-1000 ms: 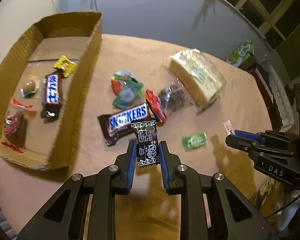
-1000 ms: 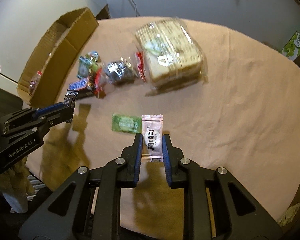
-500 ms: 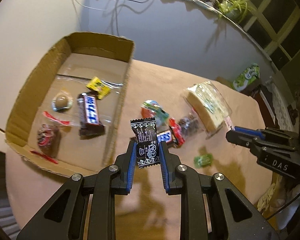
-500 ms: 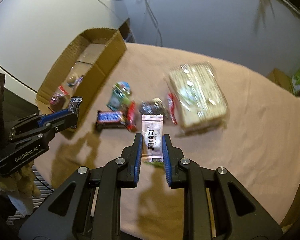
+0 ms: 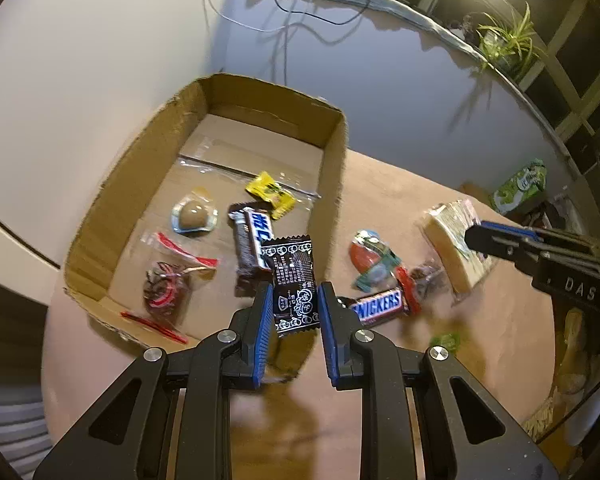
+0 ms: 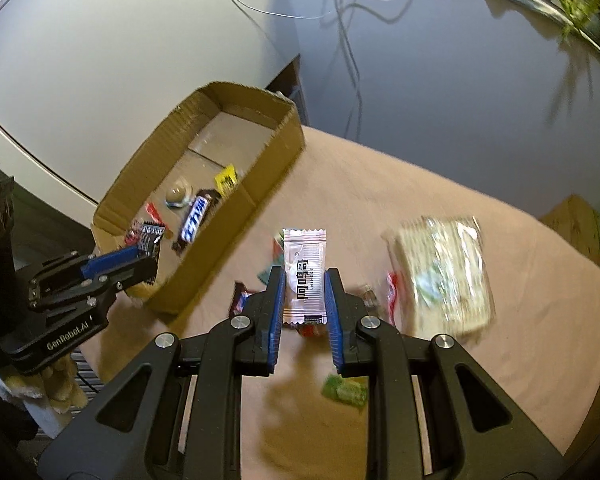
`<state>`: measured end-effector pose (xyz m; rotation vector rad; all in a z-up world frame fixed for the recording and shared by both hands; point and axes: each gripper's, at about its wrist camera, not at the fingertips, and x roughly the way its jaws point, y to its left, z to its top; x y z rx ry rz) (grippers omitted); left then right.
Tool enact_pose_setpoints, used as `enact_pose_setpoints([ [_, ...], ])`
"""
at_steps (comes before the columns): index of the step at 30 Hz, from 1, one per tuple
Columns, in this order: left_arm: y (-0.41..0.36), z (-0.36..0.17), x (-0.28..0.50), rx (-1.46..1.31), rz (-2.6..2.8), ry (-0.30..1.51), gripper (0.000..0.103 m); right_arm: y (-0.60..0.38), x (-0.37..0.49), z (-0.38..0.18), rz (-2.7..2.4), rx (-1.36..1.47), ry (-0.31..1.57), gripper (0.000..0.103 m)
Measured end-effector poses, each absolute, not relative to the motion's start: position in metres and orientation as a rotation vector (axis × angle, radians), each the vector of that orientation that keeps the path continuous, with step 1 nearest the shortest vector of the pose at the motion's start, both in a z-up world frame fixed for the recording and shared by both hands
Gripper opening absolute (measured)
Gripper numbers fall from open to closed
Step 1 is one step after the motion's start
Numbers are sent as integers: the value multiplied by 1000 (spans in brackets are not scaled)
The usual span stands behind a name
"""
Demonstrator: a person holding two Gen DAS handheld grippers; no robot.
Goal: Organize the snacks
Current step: 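Carry the black candy and pink-white candy toward the box with both tools, then open both tools over the box to drop the two candies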
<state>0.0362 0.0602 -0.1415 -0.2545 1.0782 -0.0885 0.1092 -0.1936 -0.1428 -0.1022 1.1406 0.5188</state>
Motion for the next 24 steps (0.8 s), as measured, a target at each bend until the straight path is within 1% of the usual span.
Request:
enact_pose_setpoints([
  [10, 76, -147, 45, -264, -51, 1083, 21, -153, 141, -141, 563, -156, 1124, 20],
  [24, 88, -157, 57, -287, -25, 1101, 21, -98, 174, -158, 628, -208, 1151, 20],
])
